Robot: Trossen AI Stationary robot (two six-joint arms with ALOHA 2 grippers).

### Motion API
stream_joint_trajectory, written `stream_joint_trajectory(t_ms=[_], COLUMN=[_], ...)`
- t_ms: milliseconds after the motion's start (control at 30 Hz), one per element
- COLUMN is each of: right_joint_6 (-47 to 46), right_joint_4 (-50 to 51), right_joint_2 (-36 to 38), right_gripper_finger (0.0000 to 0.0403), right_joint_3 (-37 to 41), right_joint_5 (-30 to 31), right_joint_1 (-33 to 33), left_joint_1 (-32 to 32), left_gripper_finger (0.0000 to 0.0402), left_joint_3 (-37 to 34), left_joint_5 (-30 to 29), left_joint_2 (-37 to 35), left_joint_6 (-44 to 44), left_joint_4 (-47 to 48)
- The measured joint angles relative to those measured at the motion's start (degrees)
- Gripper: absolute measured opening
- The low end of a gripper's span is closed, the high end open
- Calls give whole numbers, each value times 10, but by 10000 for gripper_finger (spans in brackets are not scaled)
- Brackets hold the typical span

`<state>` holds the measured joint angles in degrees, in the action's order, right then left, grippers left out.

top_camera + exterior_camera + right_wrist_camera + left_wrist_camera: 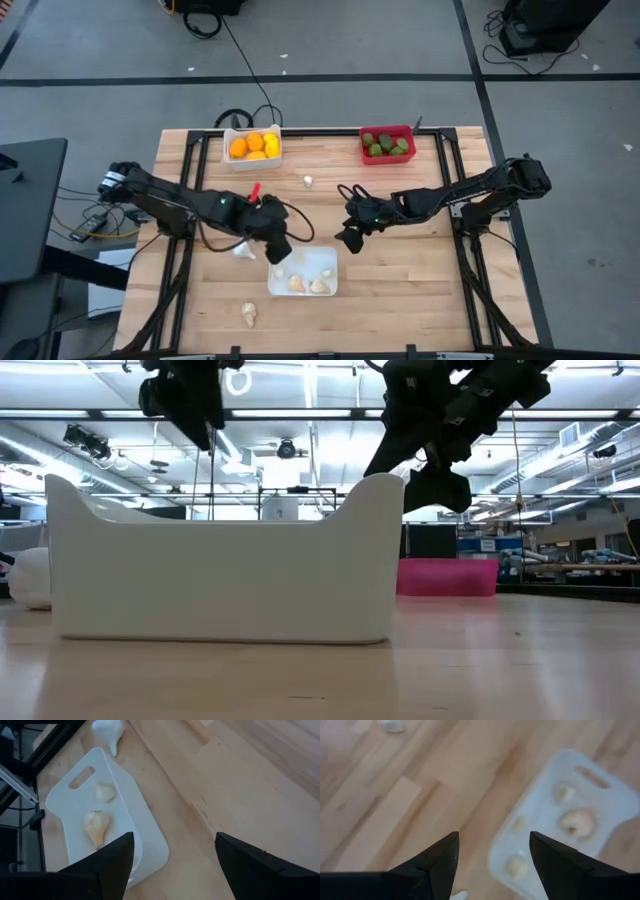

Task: Sort produce into baskets
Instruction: Put the white garlic into the bottom white bin

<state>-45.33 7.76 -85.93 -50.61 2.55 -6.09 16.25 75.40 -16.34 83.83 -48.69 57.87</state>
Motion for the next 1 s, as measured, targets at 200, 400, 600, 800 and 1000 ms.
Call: stream_joint_trajectory(t_ms=[200,400,600,800,1000], right_joint_6=[-8,-13,-13,-12,-11], right_joint_4=[0,0,0,0,1], right_joint_2=[0,0,0,0,0], right_gripper_finger=[287,287,287,287,287], right_joint_3=[0,0,0,0,0], right_joint_5=[-4,-28,-48,-55,-65], right_joint_1=[5,16,29,43,57], left_joint_1=[-6,-6,-5,-5,-5], left_gripper_finger=[247,239,234,234,234], left_joint_3=[-11,-127,-269,-344,-361], left_joint_5=[-5,33,47,67,96], left_joint_2=[-7,-46,-118,-141,-140], left_joint_6=[4,-27,-108,-182,-194], left_joint_4=[54,-20,-102,-106,-114])
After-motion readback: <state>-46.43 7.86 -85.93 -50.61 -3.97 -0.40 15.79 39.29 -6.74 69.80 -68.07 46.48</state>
